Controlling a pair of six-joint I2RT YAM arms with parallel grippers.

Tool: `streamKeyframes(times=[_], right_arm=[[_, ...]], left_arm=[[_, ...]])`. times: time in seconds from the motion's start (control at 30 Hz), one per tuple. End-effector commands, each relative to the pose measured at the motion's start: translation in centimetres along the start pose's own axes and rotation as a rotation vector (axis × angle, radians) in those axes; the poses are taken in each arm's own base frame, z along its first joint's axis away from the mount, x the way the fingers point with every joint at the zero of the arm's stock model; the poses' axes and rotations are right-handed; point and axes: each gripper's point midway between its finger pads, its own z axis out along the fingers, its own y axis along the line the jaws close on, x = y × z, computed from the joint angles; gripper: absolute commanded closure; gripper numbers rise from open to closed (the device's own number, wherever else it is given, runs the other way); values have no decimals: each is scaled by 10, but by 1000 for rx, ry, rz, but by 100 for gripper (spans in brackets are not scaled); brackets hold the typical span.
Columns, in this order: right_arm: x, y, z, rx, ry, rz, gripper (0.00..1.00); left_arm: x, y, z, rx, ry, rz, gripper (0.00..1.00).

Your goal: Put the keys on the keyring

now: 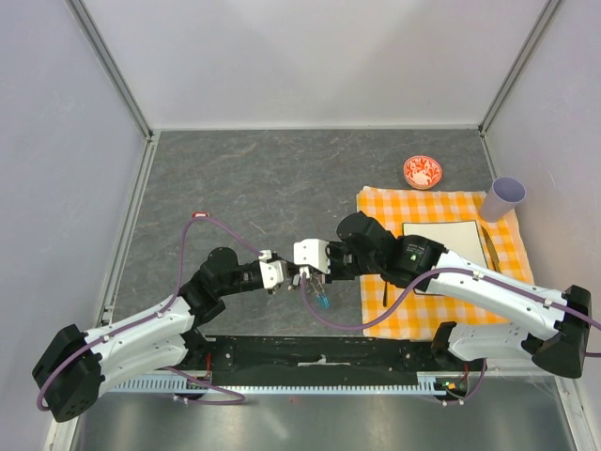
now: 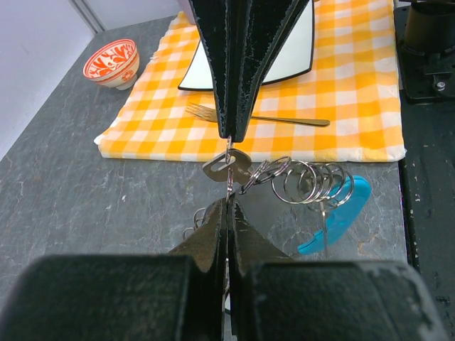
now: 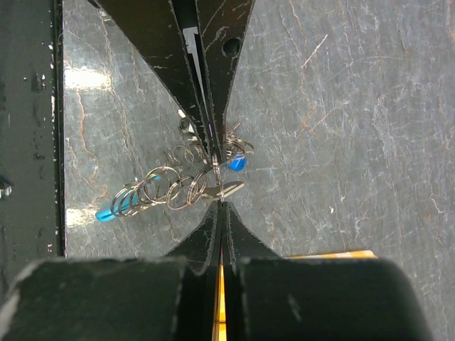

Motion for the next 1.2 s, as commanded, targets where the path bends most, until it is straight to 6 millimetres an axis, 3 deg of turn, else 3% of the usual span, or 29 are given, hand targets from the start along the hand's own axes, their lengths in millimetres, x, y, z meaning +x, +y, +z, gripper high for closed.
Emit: streamKeyframes(times=[0.0, 1.17], right_arm=[[-27, -12, -9, 27, -87, -10, 100], [-19, -6, 4, -8, -58, 0, 100]], left_arm=[[-35, 14, 3, -24, -99, 69, 98], [-43, 10, 4, 6, -129, 69, 98]])
